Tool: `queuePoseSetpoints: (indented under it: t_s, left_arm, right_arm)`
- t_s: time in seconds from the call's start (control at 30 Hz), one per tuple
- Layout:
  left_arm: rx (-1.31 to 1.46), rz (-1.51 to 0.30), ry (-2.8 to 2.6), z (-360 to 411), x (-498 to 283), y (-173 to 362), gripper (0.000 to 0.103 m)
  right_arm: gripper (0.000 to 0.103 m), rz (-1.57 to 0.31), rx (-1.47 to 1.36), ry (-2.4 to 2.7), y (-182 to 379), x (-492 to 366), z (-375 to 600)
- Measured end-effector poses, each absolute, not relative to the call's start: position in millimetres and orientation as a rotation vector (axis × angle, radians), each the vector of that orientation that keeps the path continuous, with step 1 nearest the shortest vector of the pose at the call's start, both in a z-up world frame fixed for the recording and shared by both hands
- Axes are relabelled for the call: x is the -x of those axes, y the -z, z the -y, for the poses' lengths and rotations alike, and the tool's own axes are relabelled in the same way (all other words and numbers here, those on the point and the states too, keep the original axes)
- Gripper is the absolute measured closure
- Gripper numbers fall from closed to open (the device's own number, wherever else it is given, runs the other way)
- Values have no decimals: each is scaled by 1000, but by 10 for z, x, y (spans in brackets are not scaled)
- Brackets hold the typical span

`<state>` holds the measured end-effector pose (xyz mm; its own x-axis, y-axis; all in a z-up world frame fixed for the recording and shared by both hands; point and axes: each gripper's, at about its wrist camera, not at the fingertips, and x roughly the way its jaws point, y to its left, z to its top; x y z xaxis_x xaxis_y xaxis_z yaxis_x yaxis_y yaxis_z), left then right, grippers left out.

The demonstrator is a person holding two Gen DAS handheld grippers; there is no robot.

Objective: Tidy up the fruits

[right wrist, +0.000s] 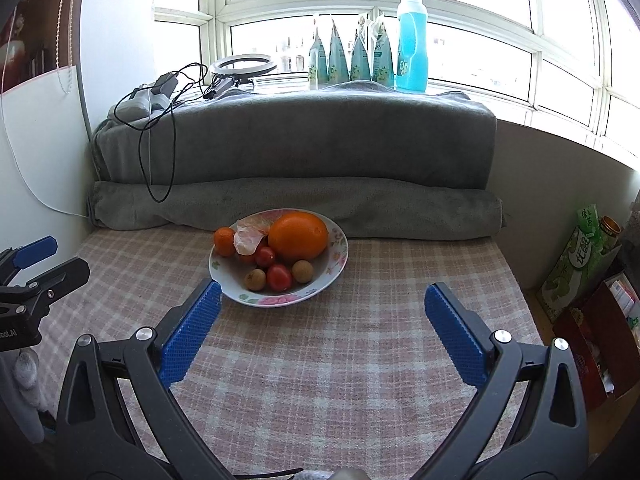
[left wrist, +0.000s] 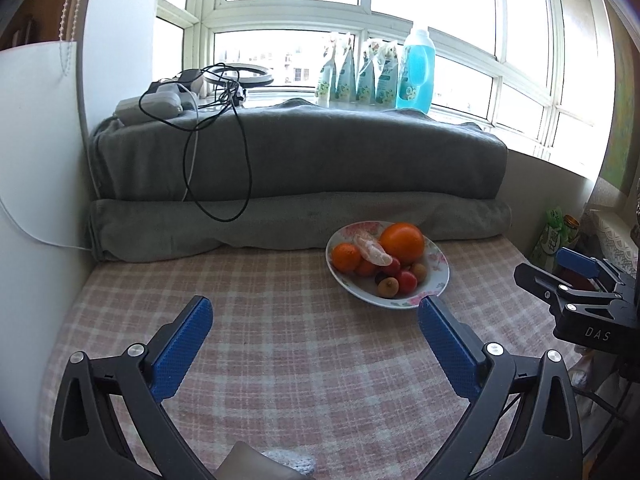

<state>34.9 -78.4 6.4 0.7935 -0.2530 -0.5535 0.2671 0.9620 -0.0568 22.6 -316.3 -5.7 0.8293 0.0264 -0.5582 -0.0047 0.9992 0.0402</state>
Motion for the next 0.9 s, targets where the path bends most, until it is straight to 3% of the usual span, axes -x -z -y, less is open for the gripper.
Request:
queuePoseSetpoints:
  t_s: [0.9]
  left_arm:
    - [-27,-597,266,789,-341,-69,1]
  right_arm:
    - [0,-599,-44,-22,94,-226,3138]
